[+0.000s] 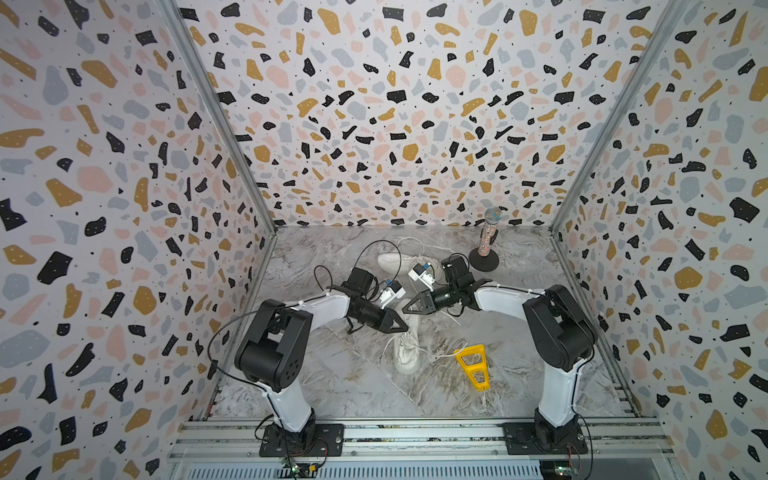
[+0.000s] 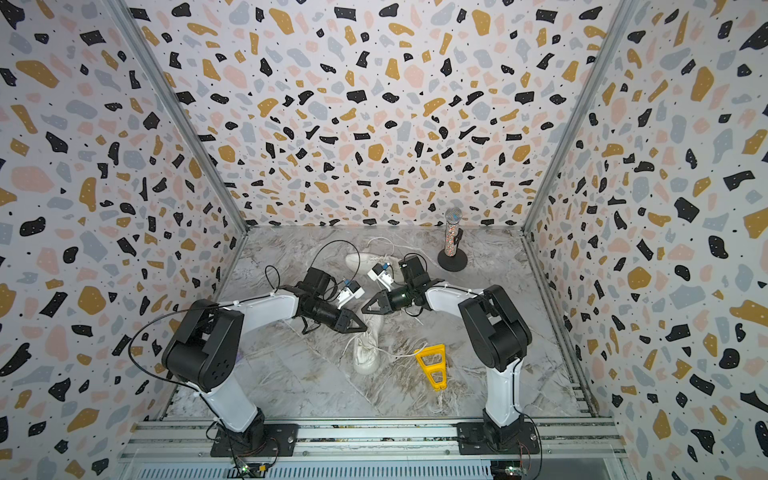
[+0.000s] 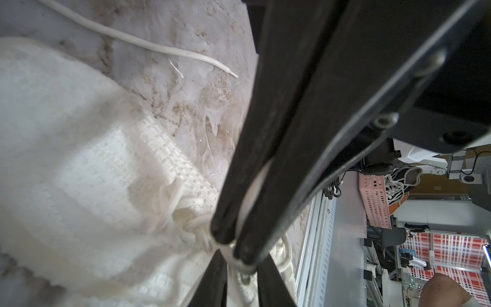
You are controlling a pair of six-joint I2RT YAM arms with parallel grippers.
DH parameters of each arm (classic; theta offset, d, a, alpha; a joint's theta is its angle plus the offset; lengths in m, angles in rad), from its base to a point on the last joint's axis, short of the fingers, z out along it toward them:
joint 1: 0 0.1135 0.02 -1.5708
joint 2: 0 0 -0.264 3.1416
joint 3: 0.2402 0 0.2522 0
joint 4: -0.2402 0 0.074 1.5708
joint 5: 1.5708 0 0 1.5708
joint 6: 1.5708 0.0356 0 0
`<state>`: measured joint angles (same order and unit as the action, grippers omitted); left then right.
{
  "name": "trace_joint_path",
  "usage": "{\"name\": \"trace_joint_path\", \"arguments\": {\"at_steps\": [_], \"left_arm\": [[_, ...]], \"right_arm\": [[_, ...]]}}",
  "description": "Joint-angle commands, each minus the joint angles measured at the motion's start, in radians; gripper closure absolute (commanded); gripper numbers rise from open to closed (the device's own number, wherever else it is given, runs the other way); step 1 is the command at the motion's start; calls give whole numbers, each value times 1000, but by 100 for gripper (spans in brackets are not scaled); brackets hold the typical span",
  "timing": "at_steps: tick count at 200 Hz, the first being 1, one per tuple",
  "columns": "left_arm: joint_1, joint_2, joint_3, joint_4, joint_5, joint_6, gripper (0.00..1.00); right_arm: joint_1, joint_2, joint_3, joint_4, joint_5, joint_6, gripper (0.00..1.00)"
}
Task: Tie the shoes
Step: Cross the shoelace with the shoelace.
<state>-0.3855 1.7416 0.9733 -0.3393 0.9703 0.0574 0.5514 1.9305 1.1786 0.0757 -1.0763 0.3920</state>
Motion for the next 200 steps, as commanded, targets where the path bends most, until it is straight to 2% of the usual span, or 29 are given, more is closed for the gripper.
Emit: {"name": "trace_joint_path", "arguments": {"at_steps": [1,70,121,164,181,200], "left_arm": [[-11,16,19,-16,32,18,78],[-15,14,25,-6,30,16,88],[-1,-10,24,-4,49,16,97],[17,-14,15,4,60,25,100],[17,-16,14,5,61,36,100],[16,-16,13,6,63,47,100]], "right_arm": [[-2,-44,27,3,-3,-3,100],[5,-43,22,-3,-6,-9,100],[4,-67,21,-109,19,-124,100],[-3,-121,28,-272,48,-281,73],[-9,-144,29,-323,64,-337,68],[-10,-160,20,-329,77,-352,68]]}}
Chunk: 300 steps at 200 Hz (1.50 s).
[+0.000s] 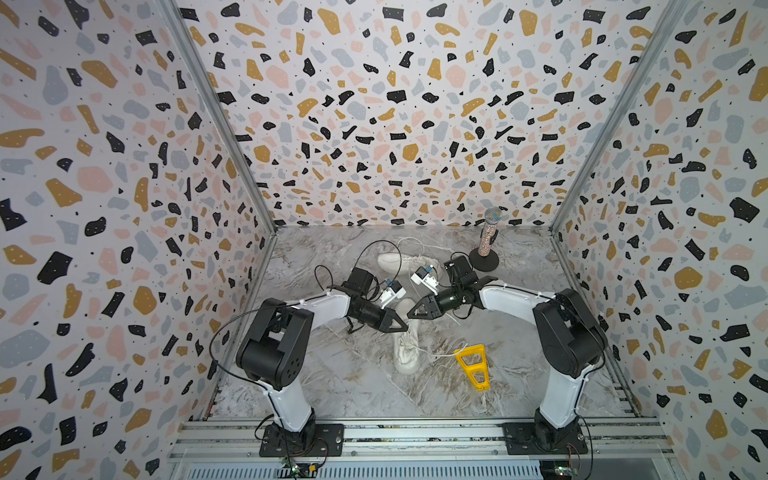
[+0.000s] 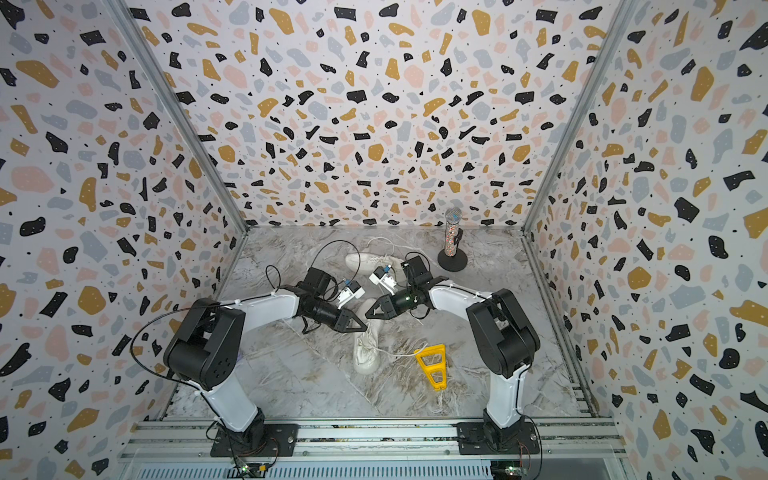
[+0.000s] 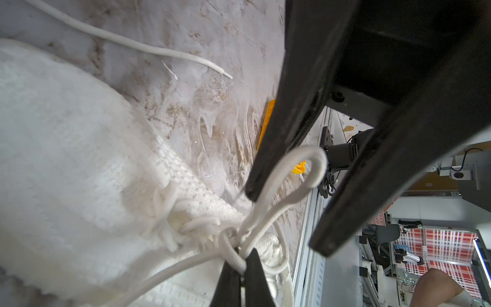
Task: Tie the shoes
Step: Cross the shoelace with the shoelace.
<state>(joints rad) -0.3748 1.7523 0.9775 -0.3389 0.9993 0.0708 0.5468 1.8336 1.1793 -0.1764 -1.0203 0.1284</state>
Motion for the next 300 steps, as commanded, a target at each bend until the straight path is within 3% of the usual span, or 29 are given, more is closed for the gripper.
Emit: {"name": "trace_joint_path", "arguments": {"at_steps": [1,36,78,143,218,252,300], "left_arm": [[6,-27,9,6,35,34,100],[7,-27,7,5,47,52,100],[6,-36,1,4,34,90,98],[7,-17,11,6,22,98,83],[4,6,21,24,30,75,76],[2,22,27,35,33,64,75],[0,26,30,51,18,44,83]], "right_arm": [[-5,-63,19,-76,22,-88,68],[-4,-22,37,-17,-6,-1,89],[4,21,64,80,-41,112,100],[13,41,58,197,-89,208,100],[16,70,53,263,-103,266,100],[18,69,46,267,-100,264,100],[28,72,43,267,-103,264,100]]}}
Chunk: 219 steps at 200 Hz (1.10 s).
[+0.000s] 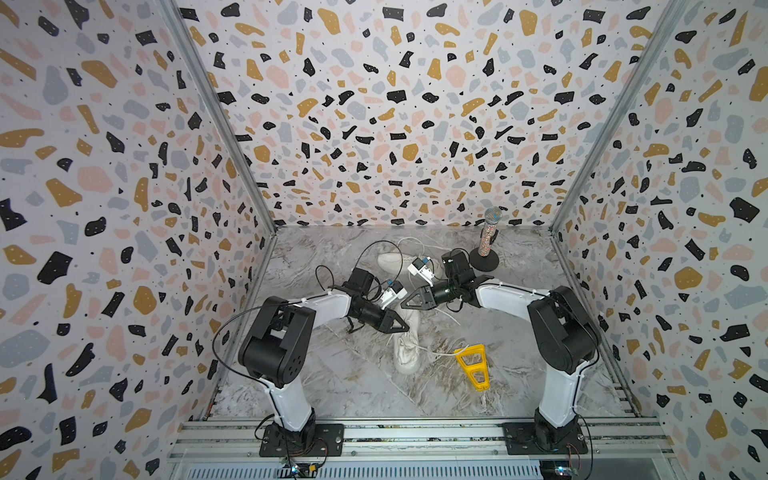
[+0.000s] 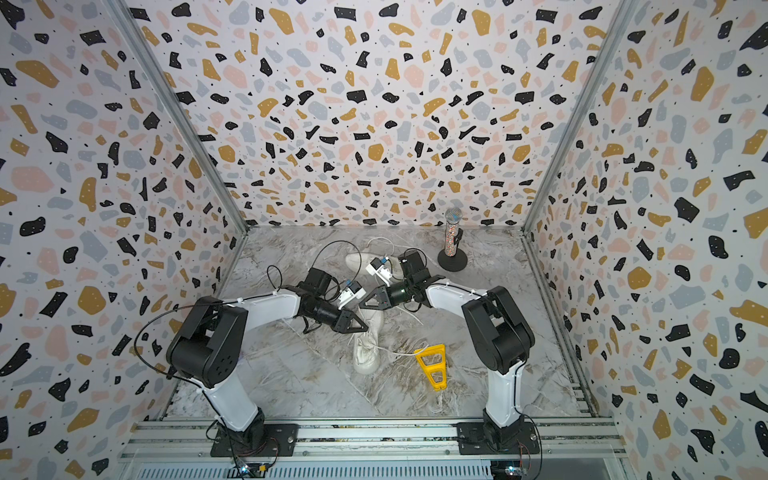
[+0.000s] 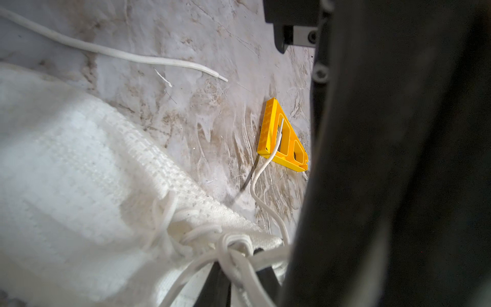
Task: Tie the shoes
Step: Cross the shoelace with the shoelace.
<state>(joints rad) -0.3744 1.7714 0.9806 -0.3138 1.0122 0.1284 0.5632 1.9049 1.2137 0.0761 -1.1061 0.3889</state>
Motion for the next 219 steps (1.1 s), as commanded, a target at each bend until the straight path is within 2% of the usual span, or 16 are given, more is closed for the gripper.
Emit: {"name": "trace_joint_path", "arguments": {"at_steps": [1,83,112,143,184,219], "left_arm": [[0,7,27,26,5,-14,83],[-1,2,32,38,-15,-58,83],[-3,-1,32,44,-20,-69,89],[-2,-16,25,46,-20,-61,100],[-1,-42,-1,53,-19,-9,100],[-2,-89,-33,77,10,65,100]], "right_arm": [[12,0,8,14,-17,3,100],[23,-4,-6,12,-18,-11,100],[23,-10,-8,2,-17,-21,100],[21,-28,4,-76,-8,-90,100],[0,-90,7,-255,25,-249,75],[-54,-163,-18,-350,49,-372,65]]}}
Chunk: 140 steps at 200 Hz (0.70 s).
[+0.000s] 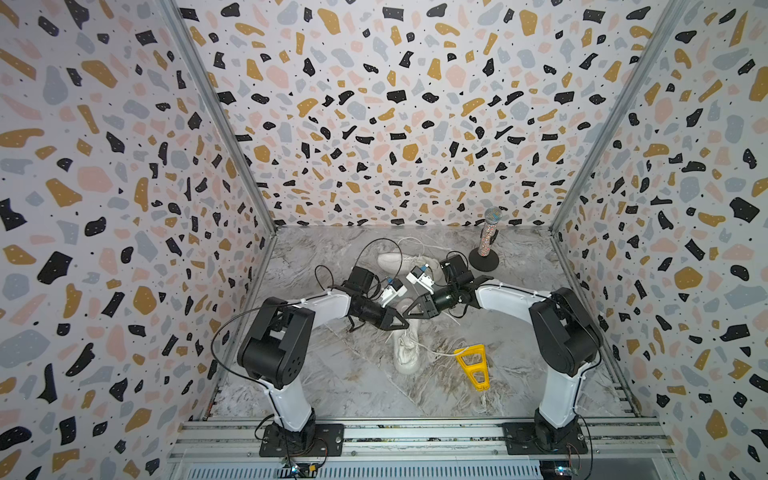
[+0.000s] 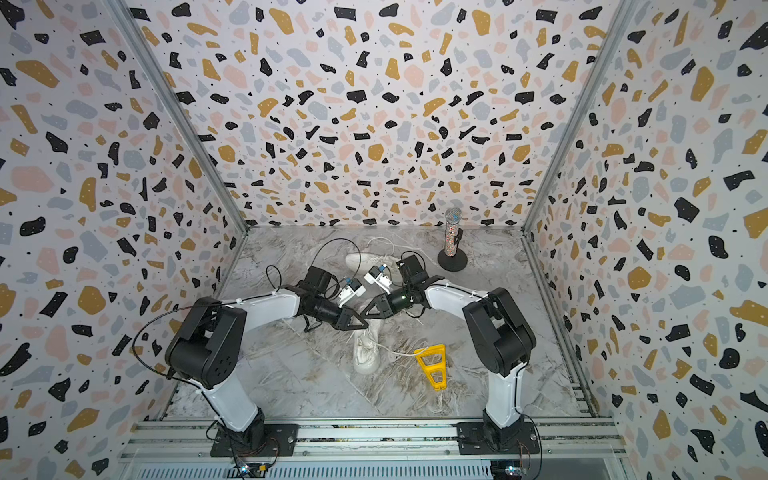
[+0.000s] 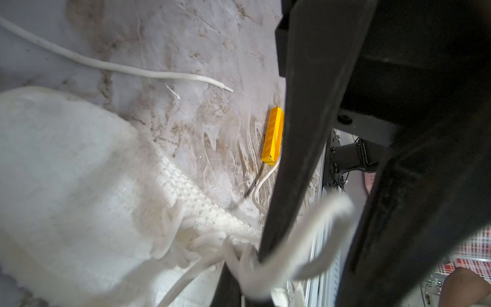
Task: Tie the shoes
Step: Cross the shoelace with the shoelace.
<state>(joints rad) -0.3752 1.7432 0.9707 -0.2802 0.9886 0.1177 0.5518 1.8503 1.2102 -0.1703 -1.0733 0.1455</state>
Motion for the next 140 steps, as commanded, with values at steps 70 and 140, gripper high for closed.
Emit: {"name": "trace_joint_path", "arguments": {"at_steps": [70,140], "left_arm": [[-1,-75,-51,82,-2,121,100],[-1,-61,-52,84,1,101,100]], "right_arm": [[-53,-22,-73,-43,74,-95,67],[-21,52,-157,196,-62,-1,69]]}}
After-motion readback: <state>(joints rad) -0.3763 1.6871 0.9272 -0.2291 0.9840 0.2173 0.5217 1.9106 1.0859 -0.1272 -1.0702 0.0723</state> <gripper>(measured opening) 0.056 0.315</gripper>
